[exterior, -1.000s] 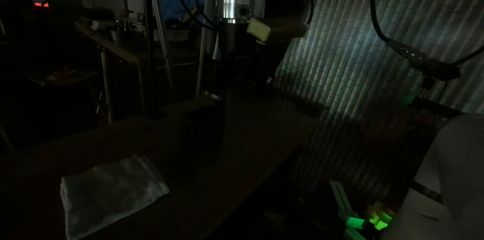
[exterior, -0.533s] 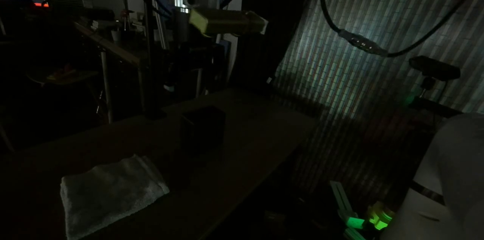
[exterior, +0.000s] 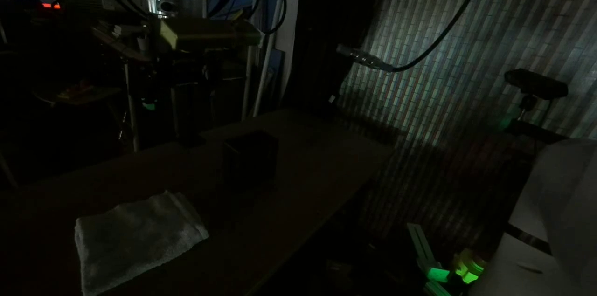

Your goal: Pick up the towel and put it in the box

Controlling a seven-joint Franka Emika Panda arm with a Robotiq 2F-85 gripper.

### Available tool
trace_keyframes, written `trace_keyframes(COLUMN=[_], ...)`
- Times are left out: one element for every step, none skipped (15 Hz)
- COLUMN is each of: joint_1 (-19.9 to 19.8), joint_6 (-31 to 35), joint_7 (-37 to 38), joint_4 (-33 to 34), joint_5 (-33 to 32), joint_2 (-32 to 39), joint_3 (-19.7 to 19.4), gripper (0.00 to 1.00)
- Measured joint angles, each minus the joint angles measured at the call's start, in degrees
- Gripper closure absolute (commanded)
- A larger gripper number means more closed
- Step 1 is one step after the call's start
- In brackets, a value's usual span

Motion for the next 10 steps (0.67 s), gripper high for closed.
trace_keyframes(joint_1=[0.3, 0.6, 0.9, 1.2, 1.6, 2.1, 2.6, 3.2, 3.8, 4.4], joint_6=[0.2, 0.5, 0.9, 1.3, 1.8, 2.1, 2.3, 2.5, 2.6, 2.9], joint_7=[0.0, 0.1, 0.1, 0.1, 0.1, 0.1, 0.1, 0.0, 0.0, 0.0], joint_4=[1.4, 2.8, 4.2, 5.6, 6.9, 8.4, 9.8, 11.2, 12.5, 13.6], joint_5=[-0.6, -0.9, -1.0, -1.0, -1.0, -1.0, -1.0, -1.0, -1.0, -1.0], joint_2=[1.9, 3.9, 5.9, 8.0, 10.1, 12.1, 14.2, 16.1, 17.8, 19.5], joint_3=[0.0, -0.1, -0.3, -0.4, -0.6, -0.7, -0.9, -1.2, -1.4, -1.5], gripper=[0.00, 0.00, 0.00, 0.00, 0.00, 0.00, 0.00, 0.00, 0.00, 0.00])
